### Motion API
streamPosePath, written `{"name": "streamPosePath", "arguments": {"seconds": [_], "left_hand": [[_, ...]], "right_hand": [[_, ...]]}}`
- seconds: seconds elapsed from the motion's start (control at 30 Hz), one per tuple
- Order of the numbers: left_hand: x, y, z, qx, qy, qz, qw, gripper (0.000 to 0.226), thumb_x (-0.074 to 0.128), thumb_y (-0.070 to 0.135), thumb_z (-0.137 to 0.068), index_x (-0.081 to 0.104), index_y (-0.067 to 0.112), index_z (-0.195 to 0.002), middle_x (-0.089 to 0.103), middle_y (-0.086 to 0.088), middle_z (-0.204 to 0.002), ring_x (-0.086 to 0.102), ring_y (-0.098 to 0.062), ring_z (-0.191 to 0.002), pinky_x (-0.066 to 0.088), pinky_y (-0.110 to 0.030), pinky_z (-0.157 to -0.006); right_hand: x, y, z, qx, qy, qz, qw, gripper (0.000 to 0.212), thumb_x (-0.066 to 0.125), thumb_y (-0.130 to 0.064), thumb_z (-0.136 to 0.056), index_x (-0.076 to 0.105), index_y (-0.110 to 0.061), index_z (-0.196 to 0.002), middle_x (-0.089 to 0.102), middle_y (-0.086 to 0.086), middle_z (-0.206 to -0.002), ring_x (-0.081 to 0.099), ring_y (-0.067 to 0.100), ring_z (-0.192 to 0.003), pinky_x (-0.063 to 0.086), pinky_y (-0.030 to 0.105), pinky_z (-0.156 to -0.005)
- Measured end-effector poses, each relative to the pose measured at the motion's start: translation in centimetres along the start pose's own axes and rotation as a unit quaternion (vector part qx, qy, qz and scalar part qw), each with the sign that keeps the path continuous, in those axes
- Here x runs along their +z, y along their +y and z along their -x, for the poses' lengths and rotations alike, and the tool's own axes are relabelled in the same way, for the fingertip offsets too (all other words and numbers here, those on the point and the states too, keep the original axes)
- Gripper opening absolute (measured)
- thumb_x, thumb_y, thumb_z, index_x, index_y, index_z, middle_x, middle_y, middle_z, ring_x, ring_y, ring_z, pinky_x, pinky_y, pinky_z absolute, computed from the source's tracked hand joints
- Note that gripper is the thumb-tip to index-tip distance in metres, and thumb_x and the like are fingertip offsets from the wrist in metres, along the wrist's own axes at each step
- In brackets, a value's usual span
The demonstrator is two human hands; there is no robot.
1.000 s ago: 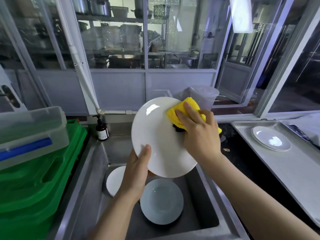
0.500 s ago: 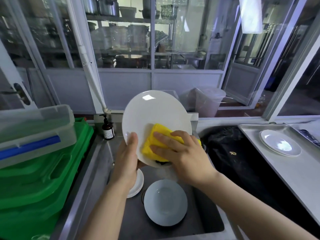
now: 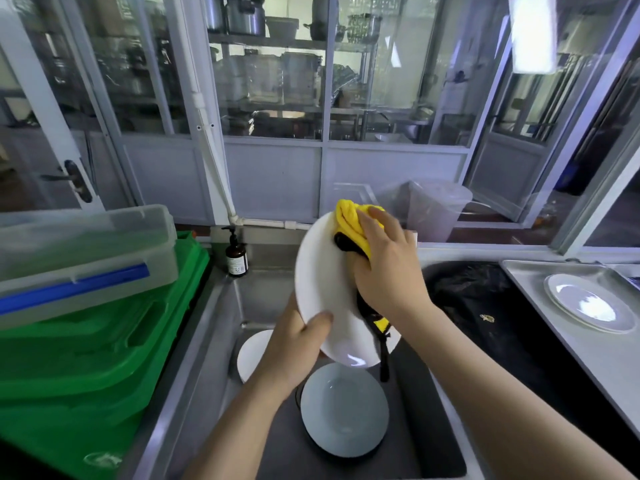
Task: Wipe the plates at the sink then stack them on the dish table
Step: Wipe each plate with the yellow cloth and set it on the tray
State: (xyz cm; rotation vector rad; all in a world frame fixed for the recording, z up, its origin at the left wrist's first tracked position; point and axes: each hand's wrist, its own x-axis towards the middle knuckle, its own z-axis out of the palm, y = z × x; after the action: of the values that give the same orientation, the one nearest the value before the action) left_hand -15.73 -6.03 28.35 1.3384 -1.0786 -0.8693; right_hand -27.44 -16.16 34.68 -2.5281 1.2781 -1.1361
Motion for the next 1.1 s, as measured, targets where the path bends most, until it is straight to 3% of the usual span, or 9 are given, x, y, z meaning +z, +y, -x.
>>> {"name": "streamPosePath", "arguments": {"seconds": [0.17,0.27,0.43,0.53,0.6,0.7,0.83,0.93,1.1], "left_hand": [[-1.0,0.1,-0.4,0.008,-0.010,0.023,1.000,0.038,0.055,0.013,-0.088,0.057,0.022,-0.125,0.073,0.009,-0.105,0.068,-0.007,-0.098,0.058,-0.029,-0.075],[-1.8,0.2,-0.5,0.014,-0.014,0.079,0.997,0.046,0.056,0.007,-0.071,0.061,0.021,-0.114,0.073,0.004,-0.098,0.069,-0.011,-0.094,0.056,-0.028,-0.064],[-3.5,-0.1,-0.5,0.015,-0.033,0.137,0.990,0.036,0.063,-0.007,-0.060,0.071,0.017,-0.086,0.072,-0.005,-0.076,0.071,-0.020,-0.074,0.055,-0.031,-0.058],[-4.2,-0.5,-0.1,0.007,-0.080,0.211,0.974,0.045,0.081,0.008,-0.053,0.068,0.014,-0.097,0.071,-0.013,-0.088,0.069,-0.030,-0.084,0.058,-0.041,-0.067],[-4.1,-0.7,0.0,-0.013,-0.092,0.266,0.960,0.083,0.092,0.043,-0.044,0.061,0.013,-0.115,0.071,-0.014,-0.105,0.068,-0.031,-0.096,0.059,-0.047,-0.070],[-3.5,-0.1,0.1,-0.044,-0.064,0.331,0.940,0.099,0.081,0.072,-0.045,0.060,0.011,-0.120,0.070,-0.012,-0.115,0.068,-0.028,-0.102,0.058,-0.043,-0.065],[-3.6,-0.6,-0.3,-0.056,-0.025,0.365,0.929,0.052,0.059,0.059,-0.074,0.076,0.018,-0.101,0.072,-0.015,-0.109,0.070,-0.027,-0.097,0.058,-0.040,-0.061],[-4.2,-0.7,-0.6,-0.050,0.017,0.371,0.927,0.046,0.044,0.047,-0.087,0.076,0.018,-0.103,0.072,-0.015,-0.108,0.071,-0.028,-0.095,0.058,-0.039,-0.062],[-5.0,-0.4,-1.2,-0.021,0.088,0.317,0.944,0.051,0.056,0.034,-0.082,0.056,0.018,-0.130,0.067,-0.011,-0.121,0.064,-0.030,-0.110,0.057,-0.047,-0.077]], "right_hand": [[0.9,-2.8,1.1,-0.109,-0.086,-0.035,0.990,0.064,0.054,-0.002,-0.070,0.054,-0.014,-0.133,0.046,0.009,-0.145,0.048,0.041,-0.115,0.027,0.030,-0.100],[1.0,-4.0,2.2,-0.180,-0.112,-0.043,0.976,0.056,0.048,-0.008,-0.069,0.064,-0.014,-0.122,0.053,0.011,-0.138,0.056,0.039,-0.097,0.037,0.031,-0.094],[1.6,-4.2,2.8,-0.265,-0.208,0.025,0.941,0.047,0.049,-0.024,-0.086,0.057,-0.026,-0.132,0.039,-0.002,-0.150,0.052,0.033,-0.121,0.035,0.037,-0.101],[1.5,-3.9,3.0,-0.293,-0.160,0.007,0.943,0.041,0.061,-0.019,-0.083,0.065,-0.025,-0.123,0.049,0.000,-0.142,0.058,0.035,-0.107,0.043,0.037,-0.095],[1.5,-3.8,3.3,-0.313,-0.120,0.010,0.942,0.030,0.063,-0.028,-0.086,0.070,-0.027,-0.115,0.056,-0.002,-0.136,0.060,0.035,-0.100,0.049,0.038,-0.086],[1.7,-3.6,3.9,-0.312,-0.114,0.050,0.942,0.028,0.062,-0.036,-0.088,0.068,-0.036,-0.116,0.055,-0.010,-0.137,0.056,0.035,-0.103,0.052,0.041,-0.071],[2.0,-3.1,4.3,-0.332,-0.080,0.088,0.936,0.031,0.052,-0.027,-0.090,0.068,-0.040,-0.113,0.054,-0.013,-0.137,0.055,0.032,-0.104,0.049,0.036,-0.070],[2.1,-1.9,4.8,-0.341,-0.052,0.099,0.934,0.045,0.041,-0.015,-0.087,0.069,-0.039,-0.110,0.056,-0.014,-0.135,0.056,0.032,-0.102,0.047,0.034,-0.069],[1.8,1.5,4.8,-0.291,-0.054,0.093,0.951,0.056,0.070,0.002,-0.072,0.070,-0.037,-0.113,0.054,-0.012,-0.137,0.058,0.037,-0.100,0.052,0.045,-0.074]]}}
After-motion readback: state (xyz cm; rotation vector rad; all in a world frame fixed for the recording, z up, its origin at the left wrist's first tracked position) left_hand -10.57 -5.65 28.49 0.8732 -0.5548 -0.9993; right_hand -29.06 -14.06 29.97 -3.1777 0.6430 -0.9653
